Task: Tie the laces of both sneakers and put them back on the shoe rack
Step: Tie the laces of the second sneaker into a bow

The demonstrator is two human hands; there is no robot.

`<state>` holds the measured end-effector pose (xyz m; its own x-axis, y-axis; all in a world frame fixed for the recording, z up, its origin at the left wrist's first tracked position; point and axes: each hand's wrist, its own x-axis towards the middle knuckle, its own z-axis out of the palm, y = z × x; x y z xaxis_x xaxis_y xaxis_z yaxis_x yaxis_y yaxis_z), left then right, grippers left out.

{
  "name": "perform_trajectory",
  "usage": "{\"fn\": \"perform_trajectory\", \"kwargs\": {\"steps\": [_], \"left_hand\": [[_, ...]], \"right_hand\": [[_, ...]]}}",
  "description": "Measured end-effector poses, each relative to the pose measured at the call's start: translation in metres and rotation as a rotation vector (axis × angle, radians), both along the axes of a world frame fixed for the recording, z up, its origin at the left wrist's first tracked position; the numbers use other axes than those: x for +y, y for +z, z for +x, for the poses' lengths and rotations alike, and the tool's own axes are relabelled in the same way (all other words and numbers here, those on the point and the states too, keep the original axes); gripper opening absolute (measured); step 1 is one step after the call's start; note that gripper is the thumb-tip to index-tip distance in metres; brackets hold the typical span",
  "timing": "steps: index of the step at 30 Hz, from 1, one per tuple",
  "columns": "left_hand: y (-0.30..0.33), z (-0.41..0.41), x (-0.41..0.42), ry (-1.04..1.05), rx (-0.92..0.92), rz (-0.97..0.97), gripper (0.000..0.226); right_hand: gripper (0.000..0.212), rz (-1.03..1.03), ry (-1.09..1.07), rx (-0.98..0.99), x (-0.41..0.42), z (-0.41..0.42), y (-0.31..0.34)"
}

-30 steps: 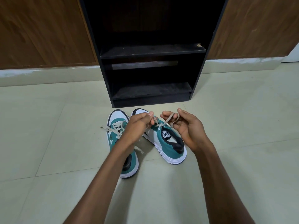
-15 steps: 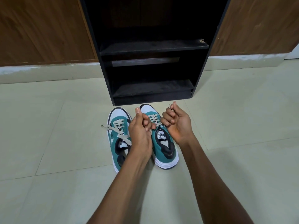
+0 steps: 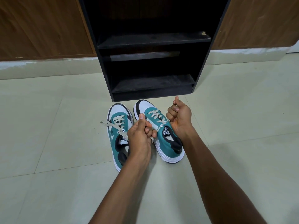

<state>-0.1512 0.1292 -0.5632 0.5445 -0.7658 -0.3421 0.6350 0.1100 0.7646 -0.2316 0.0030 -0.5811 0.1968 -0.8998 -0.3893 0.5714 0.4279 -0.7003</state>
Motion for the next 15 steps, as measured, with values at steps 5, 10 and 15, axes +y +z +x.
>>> {"fn": "perform_trajectory", "kwargs": {"steps": [5,10,15], "left_hand": [[-0.001,0.0,0.002,0.008,-0.05,0.033,0.049],[-0.002,-0.001,0.002,0.017,-0.08,0.059,0.05],[0.001,0.002,-0.002,-0.002,-0.108,0.08,0.043]], "right_hand": [[0.034,0.013,-0.028,0.039,0.001,0.0,0.0],[0.033,0.014,-0.073,0.041,0.006,0.0,0.001],[0.031,-0.044,0.002,0.036,0.012,-0.008,0.005]]}}
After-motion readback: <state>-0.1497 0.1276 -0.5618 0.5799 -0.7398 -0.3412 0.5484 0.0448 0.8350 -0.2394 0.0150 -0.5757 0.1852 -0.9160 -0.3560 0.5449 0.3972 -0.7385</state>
